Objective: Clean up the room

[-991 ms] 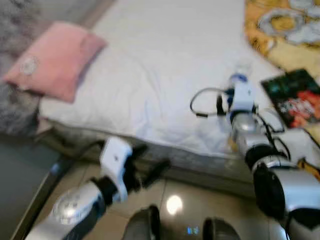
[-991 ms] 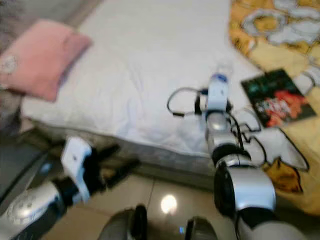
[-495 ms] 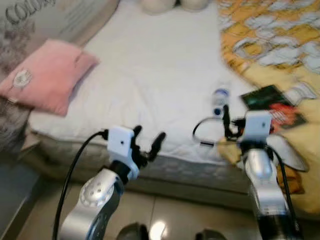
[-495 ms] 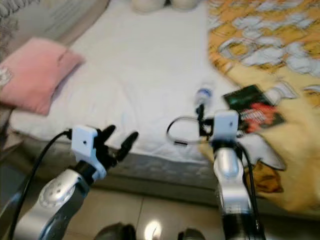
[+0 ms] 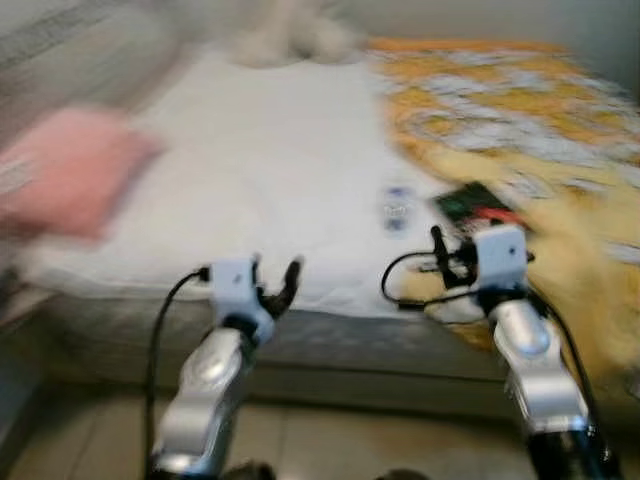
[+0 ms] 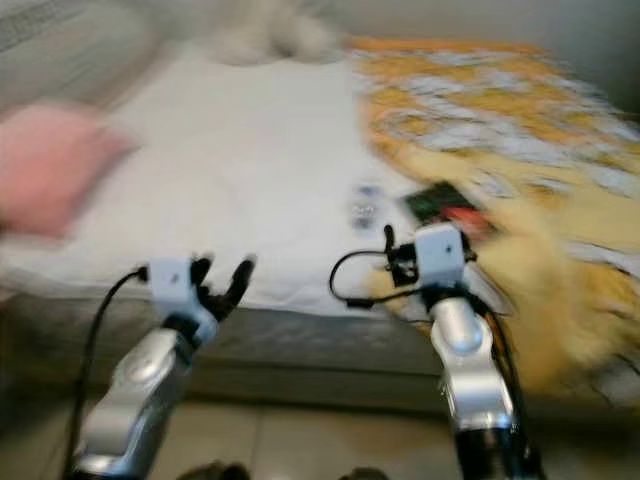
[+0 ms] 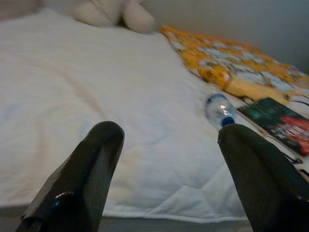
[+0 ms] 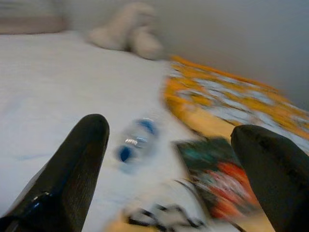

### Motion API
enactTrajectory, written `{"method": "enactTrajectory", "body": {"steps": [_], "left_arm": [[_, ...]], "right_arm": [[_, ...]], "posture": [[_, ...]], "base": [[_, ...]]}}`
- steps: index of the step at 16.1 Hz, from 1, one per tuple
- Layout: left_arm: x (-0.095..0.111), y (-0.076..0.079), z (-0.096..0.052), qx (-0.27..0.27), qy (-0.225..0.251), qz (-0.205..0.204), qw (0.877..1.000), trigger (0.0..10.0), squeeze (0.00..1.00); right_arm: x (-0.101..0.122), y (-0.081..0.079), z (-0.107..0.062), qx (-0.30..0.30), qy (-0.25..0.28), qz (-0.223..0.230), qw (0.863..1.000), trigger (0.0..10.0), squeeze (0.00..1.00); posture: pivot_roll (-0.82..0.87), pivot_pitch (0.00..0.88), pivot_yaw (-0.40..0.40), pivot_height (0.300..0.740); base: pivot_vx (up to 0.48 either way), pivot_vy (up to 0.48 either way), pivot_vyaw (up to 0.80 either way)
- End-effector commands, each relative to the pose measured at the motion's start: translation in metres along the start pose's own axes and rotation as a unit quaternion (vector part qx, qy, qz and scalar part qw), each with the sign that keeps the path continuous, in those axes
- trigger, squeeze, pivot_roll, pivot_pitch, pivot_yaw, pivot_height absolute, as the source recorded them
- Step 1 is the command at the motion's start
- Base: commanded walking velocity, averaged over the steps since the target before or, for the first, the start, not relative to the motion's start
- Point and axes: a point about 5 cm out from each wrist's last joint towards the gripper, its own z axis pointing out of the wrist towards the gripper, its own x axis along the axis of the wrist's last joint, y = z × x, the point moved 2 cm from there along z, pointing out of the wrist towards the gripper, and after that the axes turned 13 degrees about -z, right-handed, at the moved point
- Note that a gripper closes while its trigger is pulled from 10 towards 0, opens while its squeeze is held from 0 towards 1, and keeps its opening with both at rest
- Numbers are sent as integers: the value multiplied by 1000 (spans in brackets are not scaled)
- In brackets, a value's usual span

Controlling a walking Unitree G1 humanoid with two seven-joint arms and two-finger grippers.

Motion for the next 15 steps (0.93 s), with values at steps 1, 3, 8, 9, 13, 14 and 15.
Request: {"method": "enactTrajectory", "body": {"steps": [1, 3, 8, 9, 13, 14, 15], "left_arm": [[-2, -8, 3, 0, -6, 15, 1000, 10000, 0], [-2, -7, 6, -7, -4, 14, 1000, 10000, 0], [2, -11, 17, 6, 9, 40, 999, 10000, 0], [5, -14, 18, 8, 13, 42, 999, 10000, 0], [7, -43, 9, 88, 30, -9, 996, 10000, 0], [3, -57, -7, 114, 26, -14, 993, 10000, 0], [3, -59, -10, 118, 26, -14, 993, 10000, 0]], "right_arm": [[3, -4, -1, 8, 2, 7, 1000, 10000, 0], [4, -6, -2, 11, 3, 2, 1000, 10000, 0], [4, -13, 4, 15, 4, 9, 1000, 10000, 0], [5, -17, 4, 18, 4, 10, 1000, 10000, 0], [-10, -20, 0, 9, -27, 69, 997, 10000, 0], [-28, -20, -12, 9, -53, 140, 989, 10000, 0], [-31, -20, -15, 10, -57, 151, 987, 10000, 0]], "posture": [[-209, 0, 47, 740], [-213, 0, 54, 740], [-215, 0, 85, 740], [-212, 0, 91, 740], [-208, 0, 103, 740], [-204, 0, 103, 740], [-204, 0, 103, 740]], "base": [[0, -465, 581], [0, -463, 587], [0, -86, 206], [0, 0, 0], [0, 0, 0], [0, 0, 0], [0, 0, 0]]}}
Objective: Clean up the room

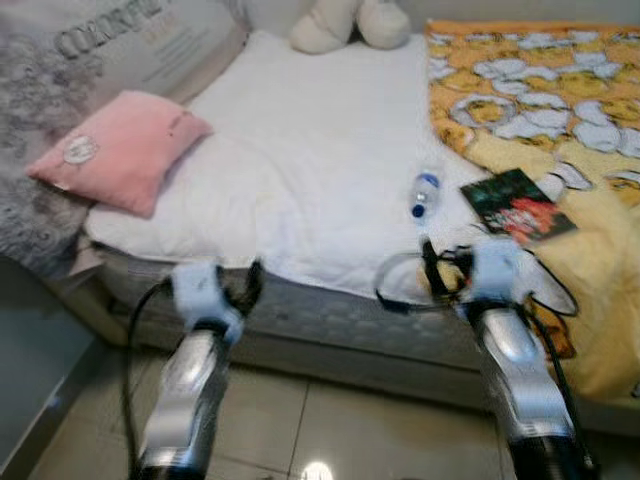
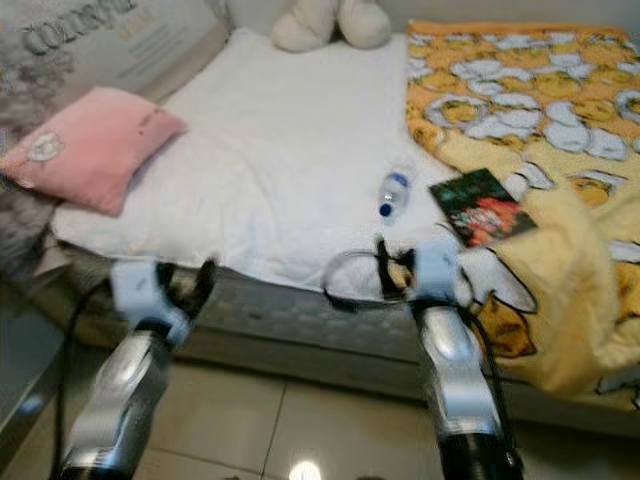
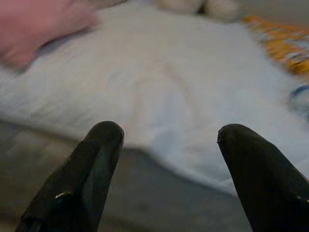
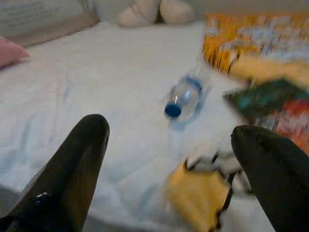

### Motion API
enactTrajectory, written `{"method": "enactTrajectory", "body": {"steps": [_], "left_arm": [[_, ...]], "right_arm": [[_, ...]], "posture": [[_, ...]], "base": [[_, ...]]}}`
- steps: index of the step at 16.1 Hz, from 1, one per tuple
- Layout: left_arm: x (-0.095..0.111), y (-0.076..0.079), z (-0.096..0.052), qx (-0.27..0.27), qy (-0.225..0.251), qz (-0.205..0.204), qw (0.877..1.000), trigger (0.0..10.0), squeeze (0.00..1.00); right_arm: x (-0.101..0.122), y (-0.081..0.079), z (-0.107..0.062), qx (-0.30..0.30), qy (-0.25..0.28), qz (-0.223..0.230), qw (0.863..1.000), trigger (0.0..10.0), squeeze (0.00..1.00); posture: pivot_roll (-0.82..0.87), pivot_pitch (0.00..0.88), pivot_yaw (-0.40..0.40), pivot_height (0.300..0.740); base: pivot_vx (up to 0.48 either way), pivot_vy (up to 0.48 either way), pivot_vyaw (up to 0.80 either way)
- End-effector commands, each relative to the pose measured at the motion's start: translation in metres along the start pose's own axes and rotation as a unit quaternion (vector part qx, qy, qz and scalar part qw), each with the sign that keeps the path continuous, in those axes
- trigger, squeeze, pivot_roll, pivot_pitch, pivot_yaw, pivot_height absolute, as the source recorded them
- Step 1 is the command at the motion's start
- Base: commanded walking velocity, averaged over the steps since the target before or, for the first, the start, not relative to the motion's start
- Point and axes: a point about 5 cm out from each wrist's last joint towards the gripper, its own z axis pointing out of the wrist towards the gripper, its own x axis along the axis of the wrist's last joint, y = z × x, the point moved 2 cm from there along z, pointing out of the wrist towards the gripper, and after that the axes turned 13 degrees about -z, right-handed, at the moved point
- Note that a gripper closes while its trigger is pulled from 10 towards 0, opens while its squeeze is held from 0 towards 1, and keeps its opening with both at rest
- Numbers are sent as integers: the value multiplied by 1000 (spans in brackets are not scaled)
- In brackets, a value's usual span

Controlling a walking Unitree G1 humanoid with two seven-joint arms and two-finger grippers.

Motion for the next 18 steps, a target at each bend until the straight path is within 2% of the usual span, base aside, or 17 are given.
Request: {"method": "enactTrajectory", "body": {"steps": [1, 2, 3, 4, 5, 7, 9, 12, 14, 18], "left_arm": [[8, 0, -4, -3, 11, 1, 1000, 10000, 0], [4, 2, -20, -20, 4, 9, 1000, 10000, 0], [2, 4, -27, -27, -1, 13, 1000, 10000, 0], [-8, 7, -44, -44, -22, 16, 999, 10000, 0], [-8, 7, -47, -52, -22, 34, 998, 10000, 0], [2, 5, -38, -67, 1, 71, 995, 10000, 0], [9, 11, -31, -91, 7, 89, 992, 10000, 0], [12, 12, -27, -98, 8, 103, 990, 10000, 0], [12, 18, -21, -115, 4, 101, 988, 10000, 0], [15, 23, -16, -132, 6, 106, 986, 10000, 0]], "right_arm": [[-6, -1, -3, 8, -8, 19, 1000, 10000, 0], [-13, -3, -9, 22, -14, 6, 1000, 10000, 0], [-15, -4, -12, 28, -14, 0, 1000, 10000, 0], [-16, -4, -15, 37, -15, -10, 999, 10000, 0], [-16, -2, -18, 40, -14, -17, 999, 10000, 0], [-12, -1, -19, 49, -6, -23, 999, 10000, 0], [-8, -2, -17, 50, 4, -31, 998, 10000, 0], [-5, -4, -16, 49, 8, -40, 998, 10000, 0], [-5, -5, -16, 46, 9, -36, 998, 10000, 0], [1, -8, -10, 39, 17, -44, 998, 10000, 0]], "posture": [[-201, 0, 103, 740], [-197, 0, 102, 740], [-198, 0, 104, 740], [-197, 0, 104, 740], [-195, 0, 103, 740], [-189, 0, 87, 740], [-194, 0, 93, 740], [-206, 0, 105, 740], [-208, 0, 110, 740], [-206, 0, 119, 740]], "base": [[0, 0, 0], [0, 0, 0], [0, 0, 0], [0, 0, 0], [0, 0, 0], [0, 0, 0], [0, 156, 737], [0, 0, 712], [0, 437, 672], [0, 480, -170]]}}
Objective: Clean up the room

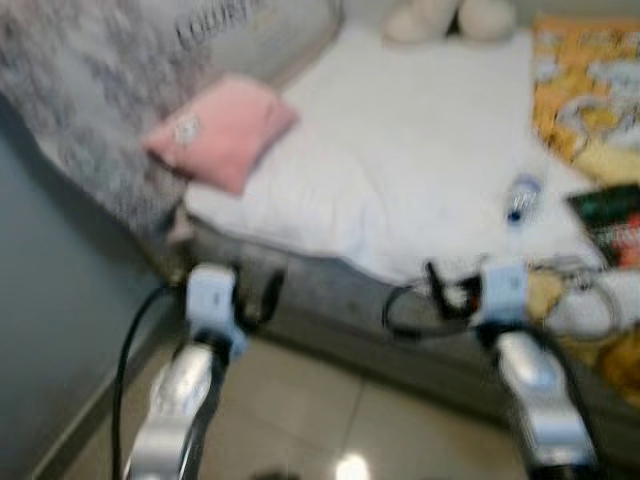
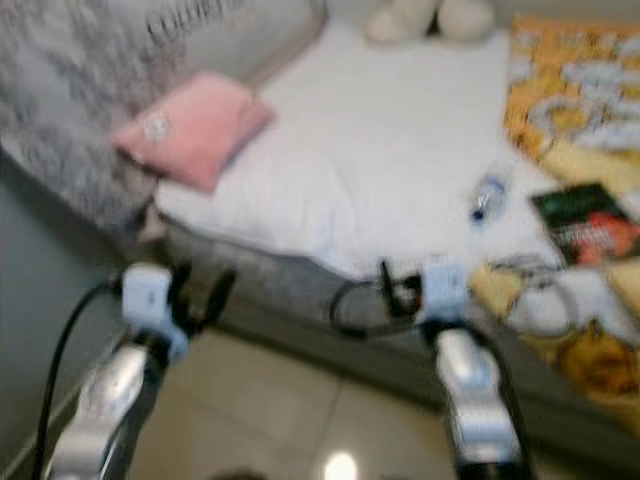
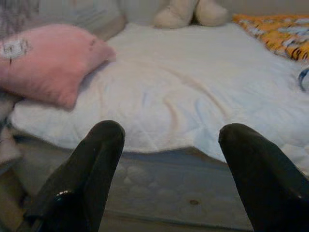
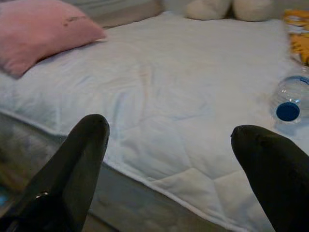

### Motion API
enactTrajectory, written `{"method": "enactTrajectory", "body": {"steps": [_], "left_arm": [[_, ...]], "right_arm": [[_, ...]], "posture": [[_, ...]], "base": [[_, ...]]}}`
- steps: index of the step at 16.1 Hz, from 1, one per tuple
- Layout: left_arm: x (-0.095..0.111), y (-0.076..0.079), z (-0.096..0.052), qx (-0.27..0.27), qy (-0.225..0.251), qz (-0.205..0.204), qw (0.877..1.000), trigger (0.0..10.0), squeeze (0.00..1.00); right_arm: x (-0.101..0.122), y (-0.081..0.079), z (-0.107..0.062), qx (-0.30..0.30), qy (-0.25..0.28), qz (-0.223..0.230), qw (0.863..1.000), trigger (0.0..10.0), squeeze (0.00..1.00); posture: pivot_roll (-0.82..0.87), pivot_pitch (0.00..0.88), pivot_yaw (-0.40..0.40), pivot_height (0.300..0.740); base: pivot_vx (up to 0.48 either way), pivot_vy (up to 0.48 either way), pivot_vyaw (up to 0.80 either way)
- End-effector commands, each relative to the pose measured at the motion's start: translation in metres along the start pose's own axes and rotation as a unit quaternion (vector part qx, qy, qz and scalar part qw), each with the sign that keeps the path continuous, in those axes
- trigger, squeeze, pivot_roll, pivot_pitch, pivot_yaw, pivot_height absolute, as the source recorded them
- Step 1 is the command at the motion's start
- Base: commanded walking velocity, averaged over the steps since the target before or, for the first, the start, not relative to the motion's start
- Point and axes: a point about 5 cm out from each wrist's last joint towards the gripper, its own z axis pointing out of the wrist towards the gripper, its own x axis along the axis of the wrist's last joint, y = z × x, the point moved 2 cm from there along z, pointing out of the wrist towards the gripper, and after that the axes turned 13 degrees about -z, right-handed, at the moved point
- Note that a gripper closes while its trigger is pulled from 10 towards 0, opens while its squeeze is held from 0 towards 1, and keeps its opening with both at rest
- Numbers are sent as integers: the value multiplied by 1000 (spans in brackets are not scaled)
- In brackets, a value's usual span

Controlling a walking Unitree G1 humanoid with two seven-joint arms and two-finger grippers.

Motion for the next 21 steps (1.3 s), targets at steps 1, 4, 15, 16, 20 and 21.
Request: {"method": "enactTrajectory", "body": {"steps": [1, 4, 15, 16, 20, 21], "left_arm": [[-2, -9, -4, 8, -9, 12, 1000, 10000, 0], [-2, -8, -3, 2, -9, 8, 1000, 10000, 0], [4, -4, 18, -18, -5, 14, 1000, 10000, 0], [4, -3, 18, -20, -5, 13, 1000, 10000, 0], [4, -7, 18, -4, 0, 0, 1000, 10000, 0], [5, -17, 17, 33, 8, -32, 999, 10000, 0]], "right_arm": [[7, -10, 4, 11, 12, 5, 1000, 10000, 0], [7, -7, 4, 7, 13, -3, 1000, 10000, 0], [6, -2, 2, -21, 14, -14, 1000, 10000, 0], [5, -2, 2, -21, 15, -15, 1000, 10000, 0], [11, 0, 4, -34, 33, 3, 999, 10000, 0], [17, 5, 1, -49, 55, 21, 997, 10000, 0]], "posture": [[-206, 0, 119, 740], [-206, 0, 116, 740], [-215, 0, 116, 740], [-215, 0, 116, 740], [-209, 0, 117, 740], [-210, 0, 118, 740]], "base": [[0, 480, -669], [0, 480, -650], [128, 175, -403], [480, 0, 0], [480, 0, -148], [469, 0, -544]]}}
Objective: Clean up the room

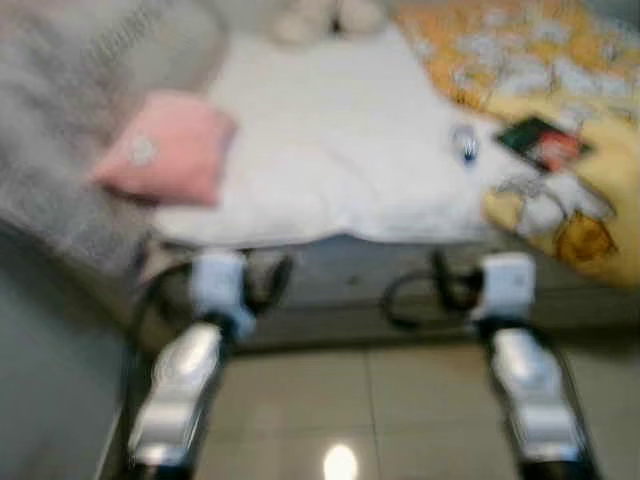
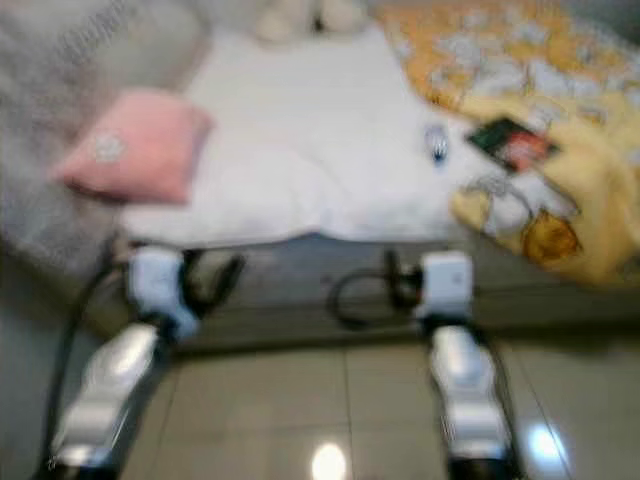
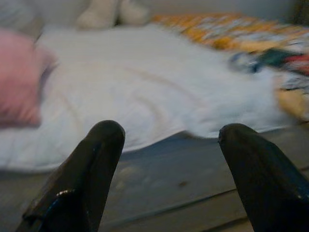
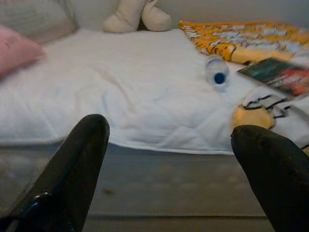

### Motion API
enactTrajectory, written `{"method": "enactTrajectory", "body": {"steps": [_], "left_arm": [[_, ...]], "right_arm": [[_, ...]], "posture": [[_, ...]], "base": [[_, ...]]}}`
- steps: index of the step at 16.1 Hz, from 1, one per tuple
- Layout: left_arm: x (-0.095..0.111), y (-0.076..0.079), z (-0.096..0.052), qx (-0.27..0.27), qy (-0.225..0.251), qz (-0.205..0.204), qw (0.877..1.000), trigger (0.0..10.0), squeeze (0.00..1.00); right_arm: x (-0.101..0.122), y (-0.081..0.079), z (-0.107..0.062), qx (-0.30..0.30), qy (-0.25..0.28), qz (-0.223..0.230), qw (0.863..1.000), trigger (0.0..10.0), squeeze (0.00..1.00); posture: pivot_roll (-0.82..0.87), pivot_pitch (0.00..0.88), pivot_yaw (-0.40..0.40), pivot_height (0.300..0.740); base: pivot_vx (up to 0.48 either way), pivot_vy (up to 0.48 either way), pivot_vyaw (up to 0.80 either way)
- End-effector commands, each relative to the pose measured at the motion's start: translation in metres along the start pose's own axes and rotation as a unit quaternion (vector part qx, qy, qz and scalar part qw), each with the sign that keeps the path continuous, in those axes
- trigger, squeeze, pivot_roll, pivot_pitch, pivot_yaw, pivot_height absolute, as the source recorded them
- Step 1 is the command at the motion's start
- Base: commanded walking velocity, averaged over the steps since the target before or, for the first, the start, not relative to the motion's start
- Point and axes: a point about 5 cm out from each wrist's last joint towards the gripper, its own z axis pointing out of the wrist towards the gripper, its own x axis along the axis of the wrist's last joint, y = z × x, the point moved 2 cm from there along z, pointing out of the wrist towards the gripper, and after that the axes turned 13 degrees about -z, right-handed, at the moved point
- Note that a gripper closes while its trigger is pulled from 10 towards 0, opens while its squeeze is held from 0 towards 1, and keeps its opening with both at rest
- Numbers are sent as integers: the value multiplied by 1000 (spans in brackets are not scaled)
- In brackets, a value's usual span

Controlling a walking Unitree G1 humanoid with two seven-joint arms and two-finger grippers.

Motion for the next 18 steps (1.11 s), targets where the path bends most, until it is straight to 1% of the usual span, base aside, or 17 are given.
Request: {"method": "enactTrajectory", "body": {"steps": [1, 2, 3, 4, 6, 12, 13, 16, 18], "left_arm": [[2, -3, 2, 22, 10, -22, 999, 10000, 0], [-2, -1, 0, 19, 5, -15, 1000, 10000, 0], [-4, 10, 2, 2, 4, -8, 1000, 10000, 0], [-4, 15, 4, -7, 4, -8, 1000, 10000, 0], [-4, 21, 7, -18, 3, -6, 1000, 10000, 0], [-3, 24, 11, -32, 2, 1, 999, 10000, 0], [-3, 23, 11, -30, 4, -2, 1000, 10000, 0], [-2, 21, 12, -21, 7, -1, 1000, 10000, 0], [-2, 22, 12, -23, 7, 2, 1000, 10000, 0]], "right_arm": [[8, 22, -4, -36, 28, 15, 999, 10000, 0], [5, 25, -7, -44, 28, 30, 998, 10000, 0], [-1, 28, -9, -54, 15, 28, 998, 10000, 0], [-2, 29, -9, -58, 12, 26, 998, 10000, 0], [-3, 28, -8, -59, 12, 26, 998, 10000, 0], [-2, 26, -5, -59, 14, 26, 998, 10000, 0], [-4, 24, -5, -55, 8, 24, 998, 10000, 0], [-2, 18, 2, -36, 3, 16, 999, 10000, 0], [-2, 16, 4, -29, 0, 14, 999, 10000, 0]], "posture": [[-210, 0, 118, 740], [-212, 0, 117, 740], [-214, 0, 117, 740], [-216, 0, 118, 740], [-218, 0, 120, 740], [-221, 0, 131, 740], [-223, 0, 135, 731], [-224, 0, 139, 731], [-224, 0, 139, 731]], "base": [[458, 0, -538], [461, 0, -531], [480, 0, -544], [480, 0, -531], [472, 0, -528], [460, 0, -531], [458, 0, 0], [475, 0, 0], [480, 0, 0]]}}
